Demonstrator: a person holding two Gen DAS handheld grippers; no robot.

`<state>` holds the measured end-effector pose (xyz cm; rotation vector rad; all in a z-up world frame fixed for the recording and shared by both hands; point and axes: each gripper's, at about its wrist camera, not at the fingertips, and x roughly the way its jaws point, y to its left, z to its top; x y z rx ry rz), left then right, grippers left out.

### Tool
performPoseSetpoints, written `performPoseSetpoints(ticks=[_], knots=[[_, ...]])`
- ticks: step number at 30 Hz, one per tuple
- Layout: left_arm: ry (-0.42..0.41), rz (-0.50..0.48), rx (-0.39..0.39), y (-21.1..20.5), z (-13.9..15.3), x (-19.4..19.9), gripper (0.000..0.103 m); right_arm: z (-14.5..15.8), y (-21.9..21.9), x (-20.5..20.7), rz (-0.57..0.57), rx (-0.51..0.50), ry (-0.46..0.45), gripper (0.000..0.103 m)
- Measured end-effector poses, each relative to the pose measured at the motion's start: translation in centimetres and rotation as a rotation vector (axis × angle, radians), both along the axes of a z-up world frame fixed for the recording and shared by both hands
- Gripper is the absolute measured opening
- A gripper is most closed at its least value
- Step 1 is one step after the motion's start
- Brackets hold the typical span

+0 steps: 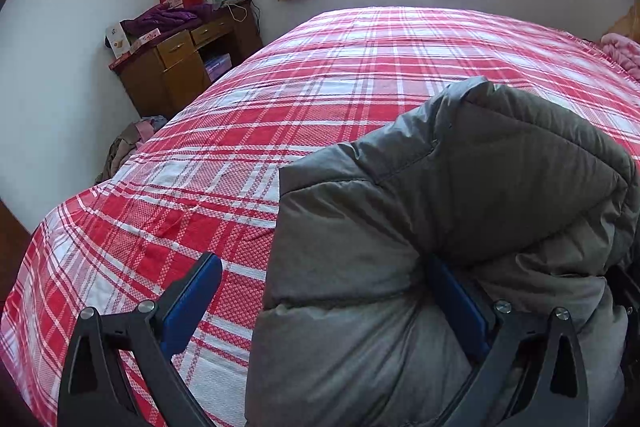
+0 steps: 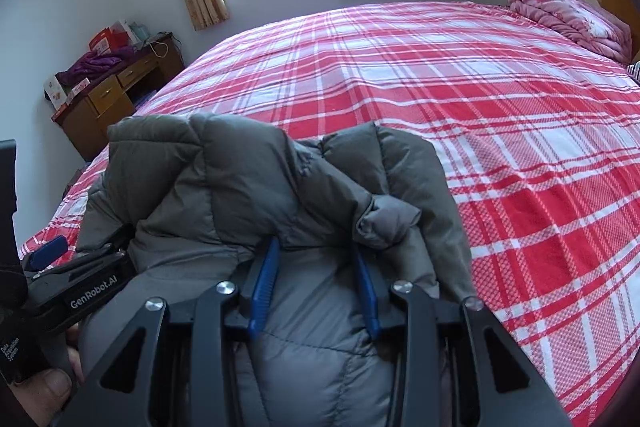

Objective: Fold large clothes
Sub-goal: 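Hold the grey jacket bundle clamped between both tools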

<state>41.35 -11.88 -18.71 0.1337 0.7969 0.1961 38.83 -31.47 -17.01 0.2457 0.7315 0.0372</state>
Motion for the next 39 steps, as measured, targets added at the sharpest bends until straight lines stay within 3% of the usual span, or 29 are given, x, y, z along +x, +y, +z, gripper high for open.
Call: performPoseSetpoints(ticks=[39], knots=[[0.031,-0.006,-0.005,-0.03,-0.57,0.68,0.102,-0.28,0.69,0.9,-0.011,-0.064,0.039,0.039]])
